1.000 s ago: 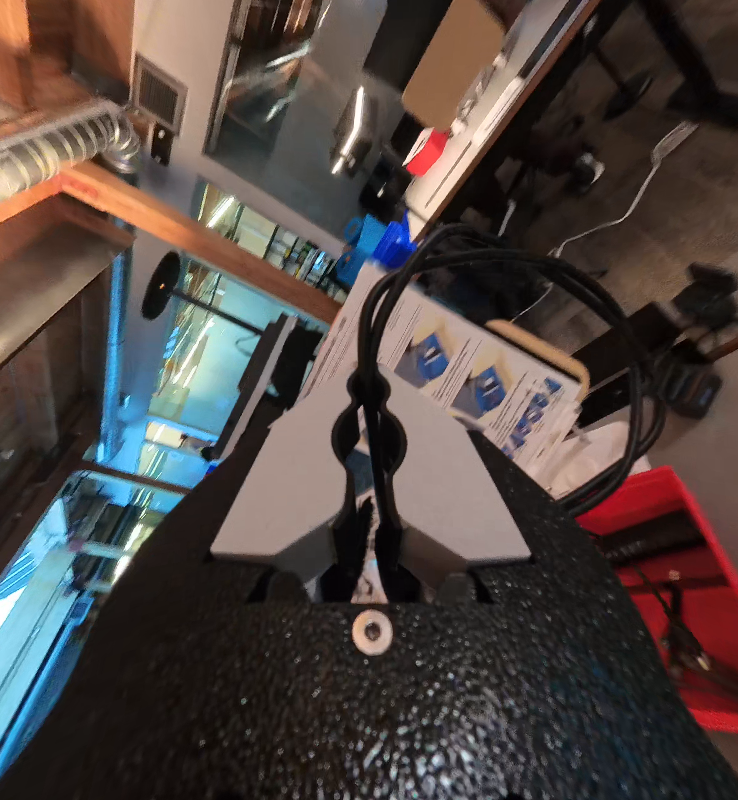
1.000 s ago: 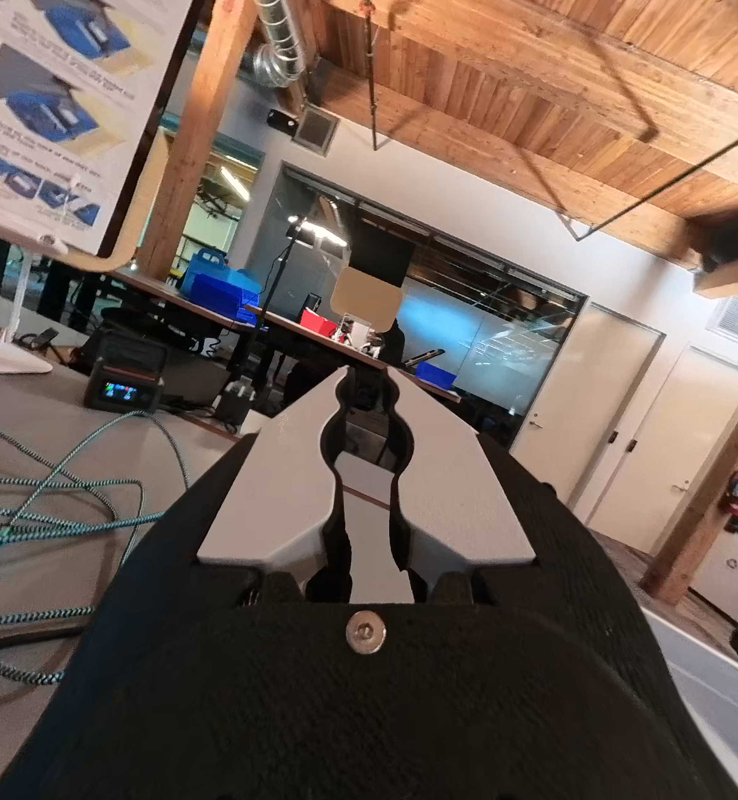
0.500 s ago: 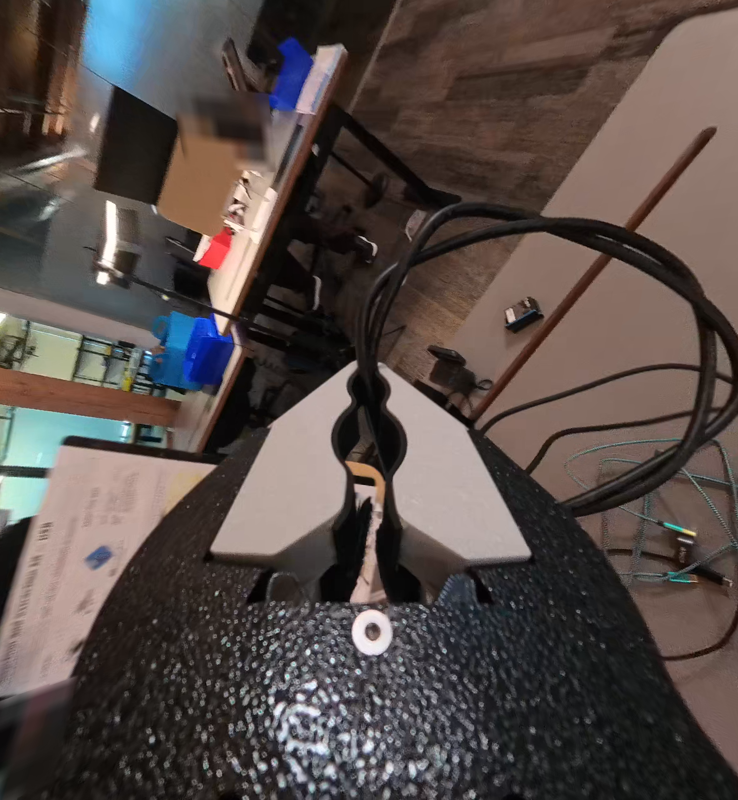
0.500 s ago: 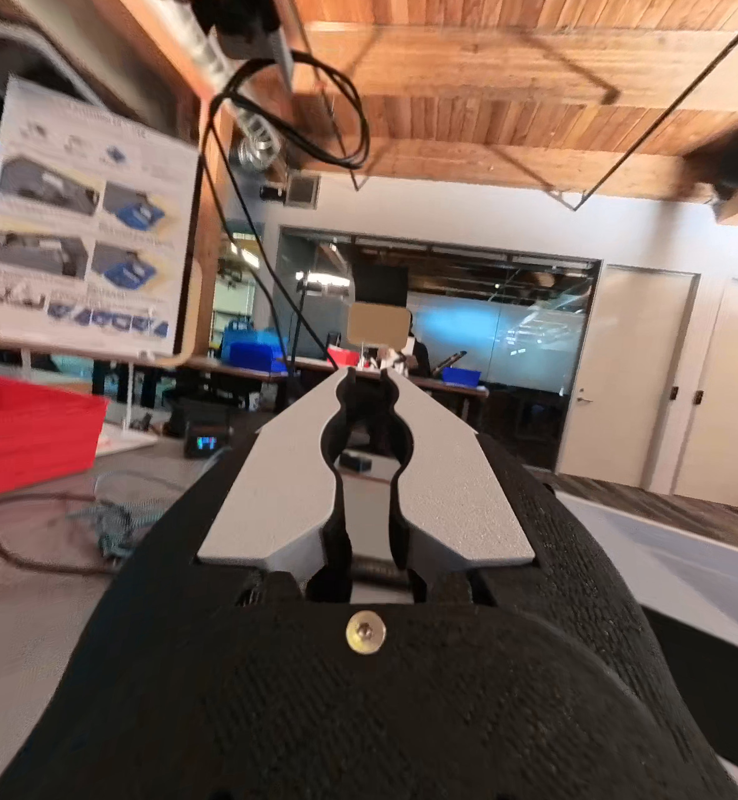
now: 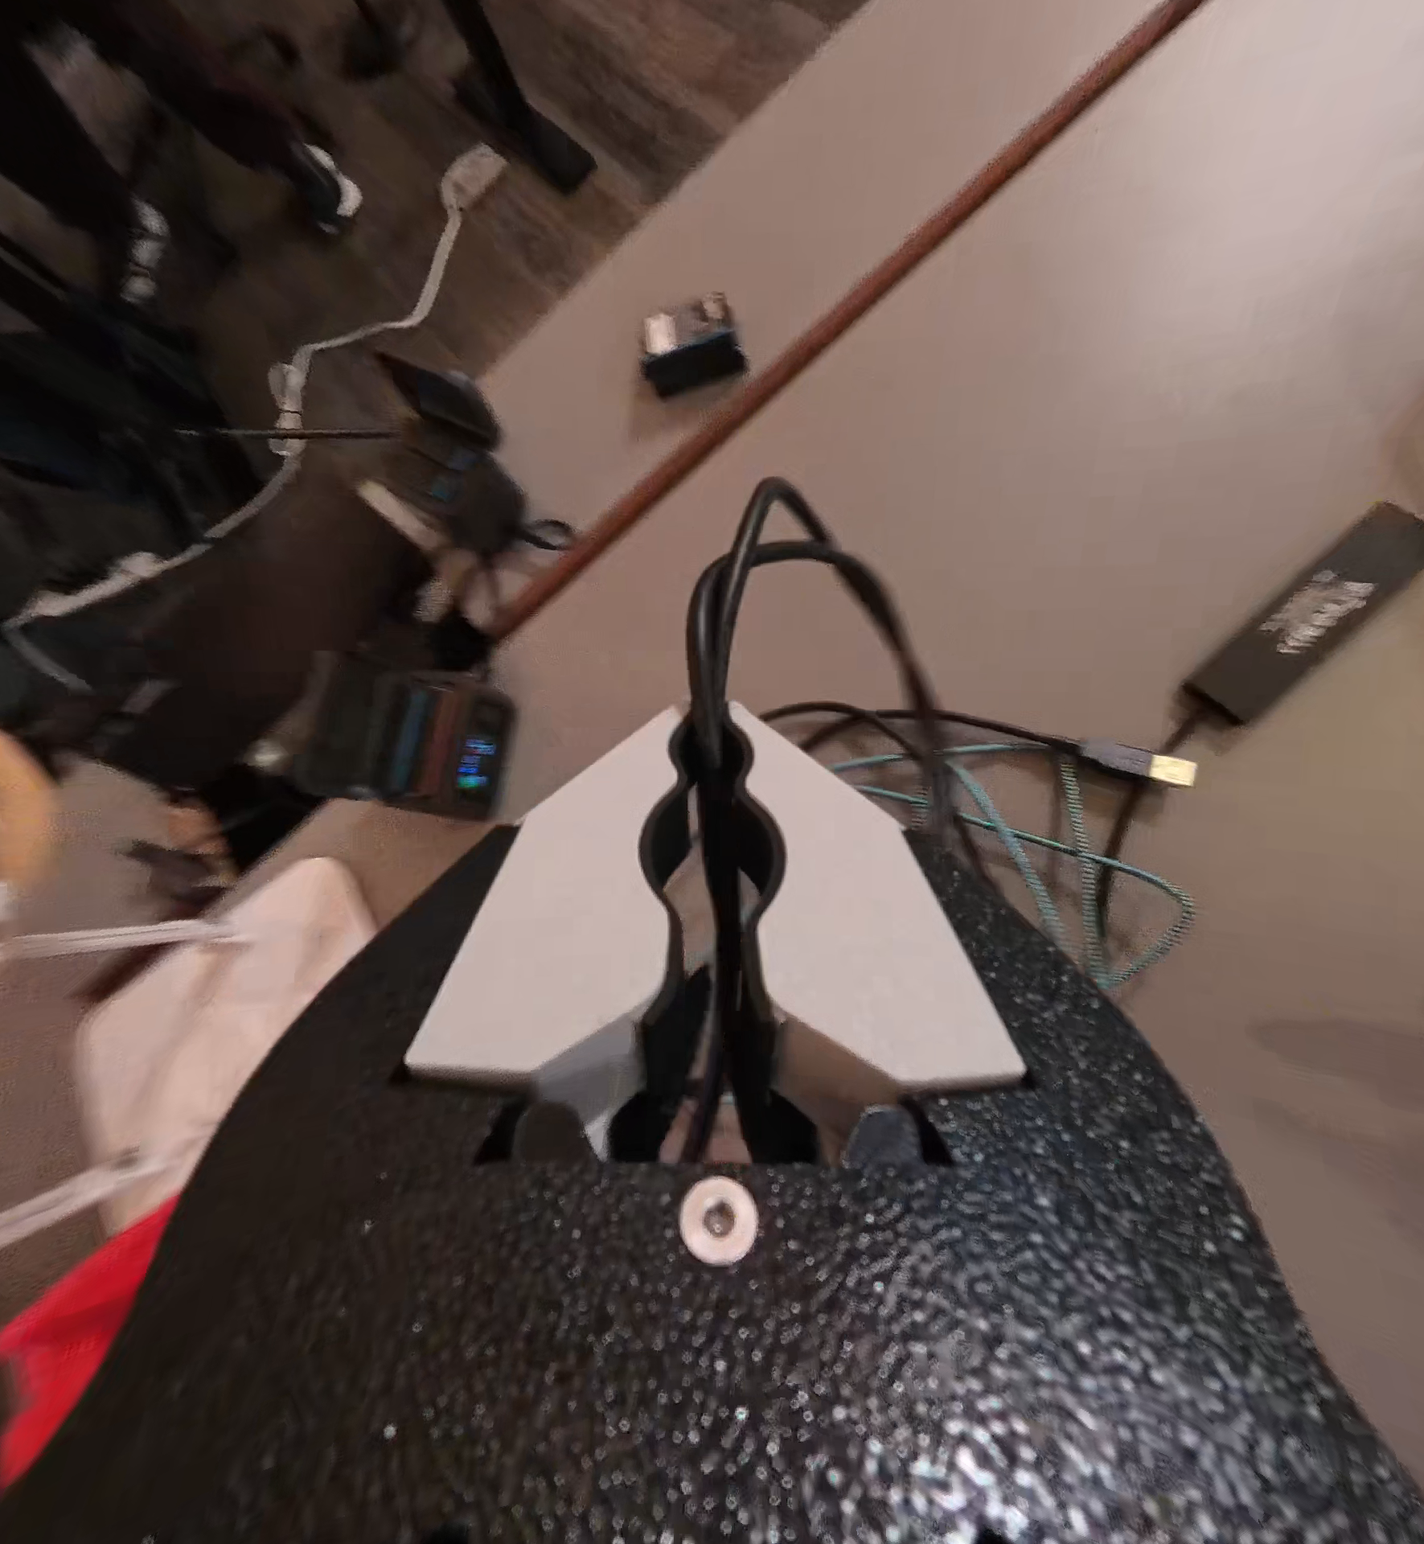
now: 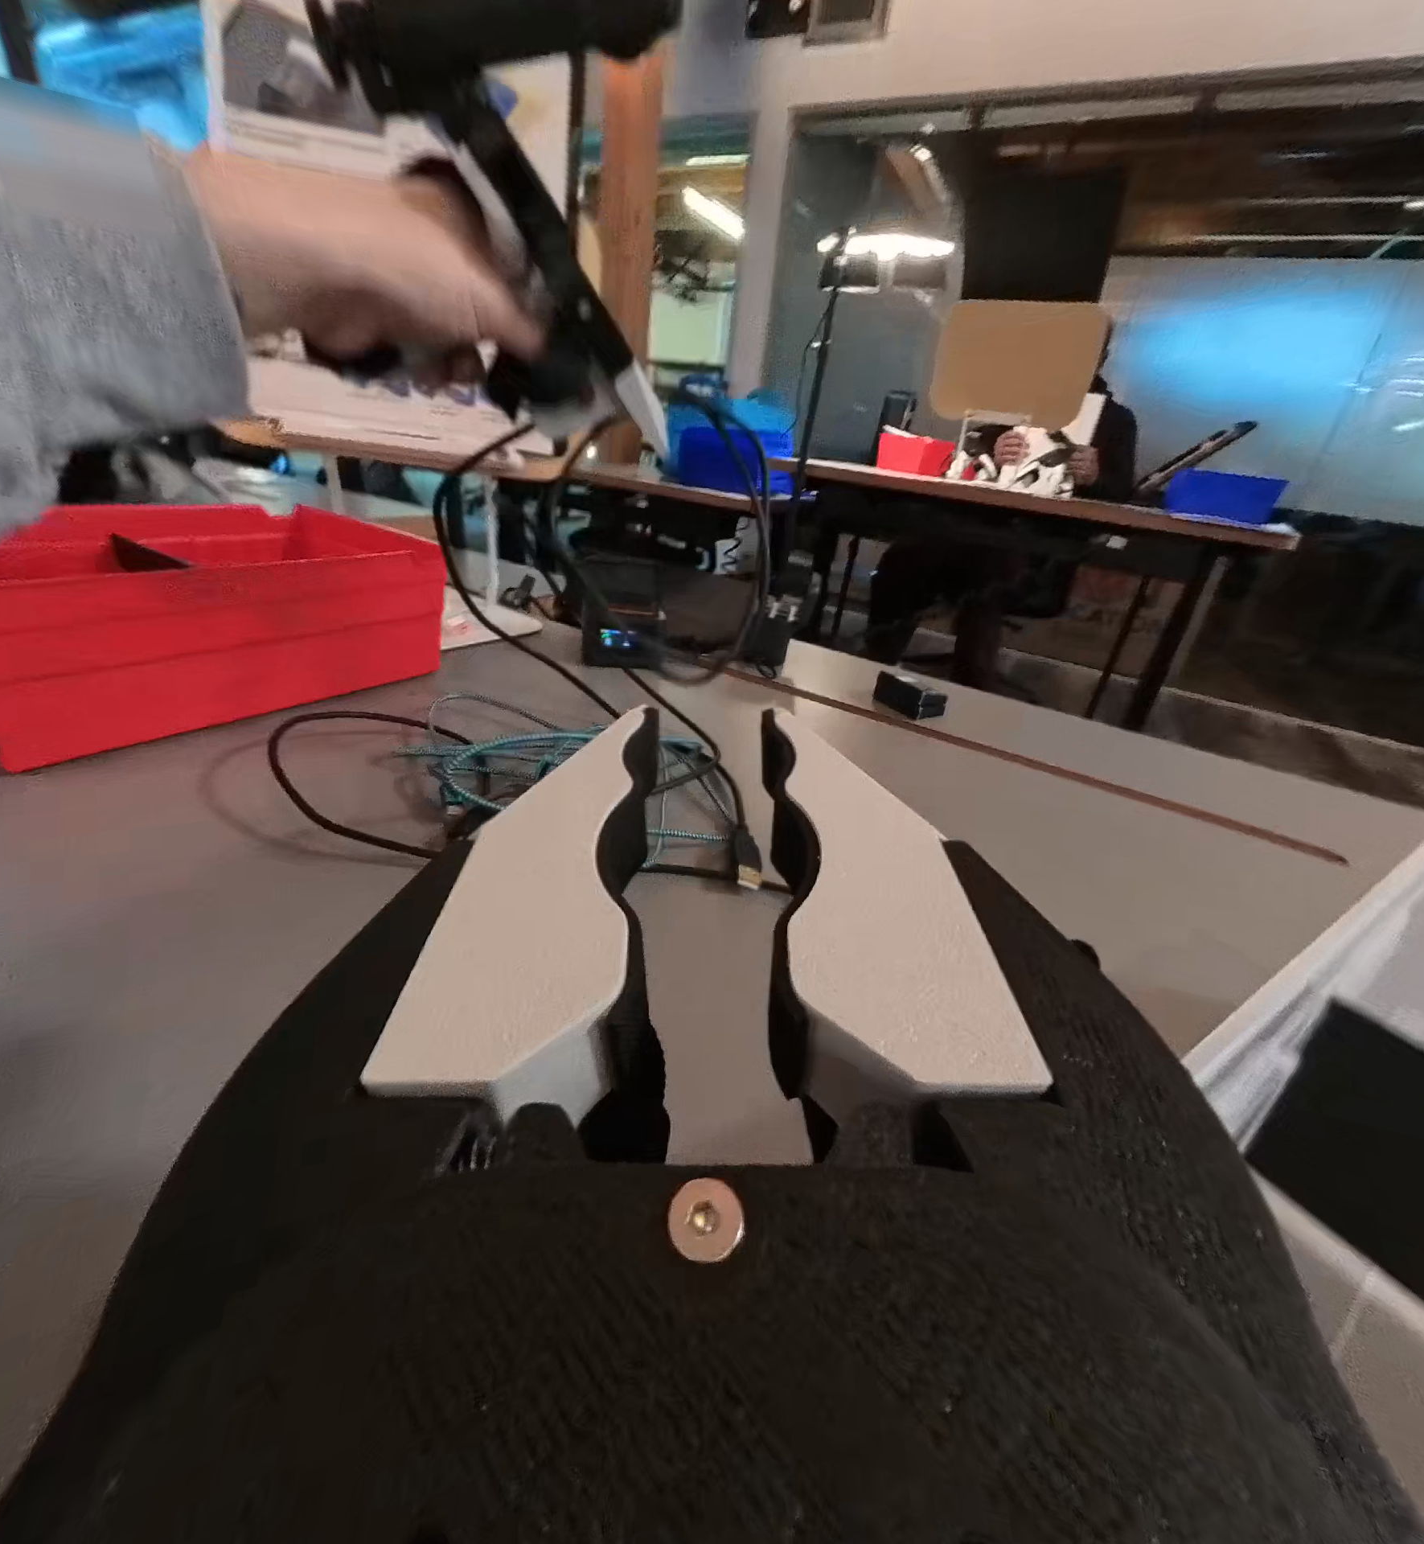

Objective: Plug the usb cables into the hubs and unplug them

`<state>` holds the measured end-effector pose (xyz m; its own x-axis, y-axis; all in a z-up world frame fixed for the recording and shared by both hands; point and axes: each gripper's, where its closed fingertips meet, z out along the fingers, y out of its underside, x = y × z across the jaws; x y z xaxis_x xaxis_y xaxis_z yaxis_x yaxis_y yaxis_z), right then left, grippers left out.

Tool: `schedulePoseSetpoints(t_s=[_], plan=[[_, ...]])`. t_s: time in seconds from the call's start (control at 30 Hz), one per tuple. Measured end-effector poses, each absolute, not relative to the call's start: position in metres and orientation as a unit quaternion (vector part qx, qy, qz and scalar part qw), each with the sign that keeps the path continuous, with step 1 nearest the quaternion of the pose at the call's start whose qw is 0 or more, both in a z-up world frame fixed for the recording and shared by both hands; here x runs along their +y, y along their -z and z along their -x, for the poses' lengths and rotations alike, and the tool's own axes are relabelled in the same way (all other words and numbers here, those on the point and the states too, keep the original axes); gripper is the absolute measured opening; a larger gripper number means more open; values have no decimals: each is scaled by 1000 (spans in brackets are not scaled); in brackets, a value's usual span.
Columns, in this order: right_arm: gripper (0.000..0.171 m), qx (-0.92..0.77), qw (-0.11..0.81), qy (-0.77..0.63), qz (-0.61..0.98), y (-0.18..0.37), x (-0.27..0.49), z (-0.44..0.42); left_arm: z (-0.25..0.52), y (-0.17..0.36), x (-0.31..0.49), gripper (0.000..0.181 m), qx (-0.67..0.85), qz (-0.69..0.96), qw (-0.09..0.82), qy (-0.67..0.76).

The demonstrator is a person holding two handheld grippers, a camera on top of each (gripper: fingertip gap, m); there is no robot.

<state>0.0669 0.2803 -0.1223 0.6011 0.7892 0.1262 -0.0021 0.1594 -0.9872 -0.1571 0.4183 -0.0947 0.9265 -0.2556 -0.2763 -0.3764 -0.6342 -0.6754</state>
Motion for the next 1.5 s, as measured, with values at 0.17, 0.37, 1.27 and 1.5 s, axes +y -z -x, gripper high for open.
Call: schedulePoseSetpoints(t_s=[0.17, 0.37, 1.27, 1.5], plan=[[34, -538, 552, -247, 587, 83, 288, -47, 114, 131, 372, 76, 155, 888, 431, 46], [65, -728, 213, -88, 646, 193, 388, -51, 80, 124, 321, 92, 121, 804, 556, 173], [32, -849, 452, 152, 229, 174, 338, 3, 16, 170, 319, 73, 270, 735, 581, 223], [32, -810, 533, 222, 99, 172, 311, -3, -13, 193, 321, 36, 320, 737, 491, 337]])
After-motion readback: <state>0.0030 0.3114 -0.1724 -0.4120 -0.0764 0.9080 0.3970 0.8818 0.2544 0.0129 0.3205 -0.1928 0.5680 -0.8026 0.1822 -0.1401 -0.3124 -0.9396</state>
